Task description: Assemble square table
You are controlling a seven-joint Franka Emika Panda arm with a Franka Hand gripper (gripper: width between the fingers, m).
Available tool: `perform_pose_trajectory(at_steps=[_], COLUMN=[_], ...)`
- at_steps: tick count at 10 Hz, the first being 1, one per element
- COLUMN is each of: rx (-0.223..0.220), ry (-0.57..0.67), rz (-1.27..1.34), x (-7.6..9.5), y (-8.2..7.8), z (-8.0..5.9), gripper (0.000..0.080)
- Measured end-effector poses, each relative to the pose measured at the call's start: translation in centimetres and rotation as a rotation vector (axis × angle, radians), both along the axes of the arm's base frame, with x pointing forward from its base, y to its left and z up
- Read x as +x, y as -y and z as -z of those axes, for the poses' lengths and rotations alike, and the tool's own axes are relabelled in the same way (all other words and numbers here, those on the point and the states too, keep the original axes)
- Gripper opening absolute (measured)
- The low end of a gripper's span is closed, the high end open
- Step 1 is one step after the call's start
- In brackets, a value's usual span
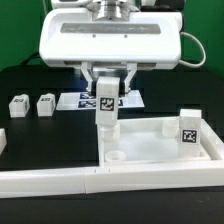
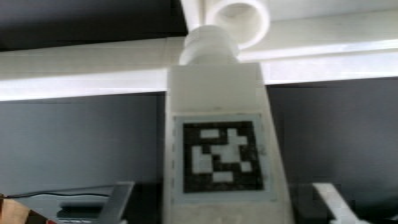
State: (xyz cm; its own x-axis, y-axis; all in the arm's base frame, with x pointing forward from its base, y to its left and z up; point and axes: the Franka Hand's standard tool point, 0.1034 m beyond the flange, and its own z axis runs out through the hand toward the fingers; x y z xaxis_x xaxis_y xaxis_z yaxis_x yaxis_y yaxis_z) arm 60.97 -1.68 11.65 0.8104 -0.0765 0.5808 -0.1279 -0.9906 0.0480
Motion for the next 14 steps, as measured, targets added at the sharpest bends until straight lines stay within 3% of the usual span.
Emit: perform_pose_trajectory(at_steps=[3, 7, 10, 14], rx=[0.005, 0.014, 0.009, 0.006], ry=[-0.015, 0.004, -0.009, -0.005], rz=[0.007, 0.035, 0.048, 0.044], x=[-0.3, 0.9, 0.6, 0.6], y=[-1.0, -1.5, -1.3, -1.4], z=[2.0, 2.3, 3.8, 3.9], gripper=[0.0290, 0.0290, 0.0290, 0.0290])
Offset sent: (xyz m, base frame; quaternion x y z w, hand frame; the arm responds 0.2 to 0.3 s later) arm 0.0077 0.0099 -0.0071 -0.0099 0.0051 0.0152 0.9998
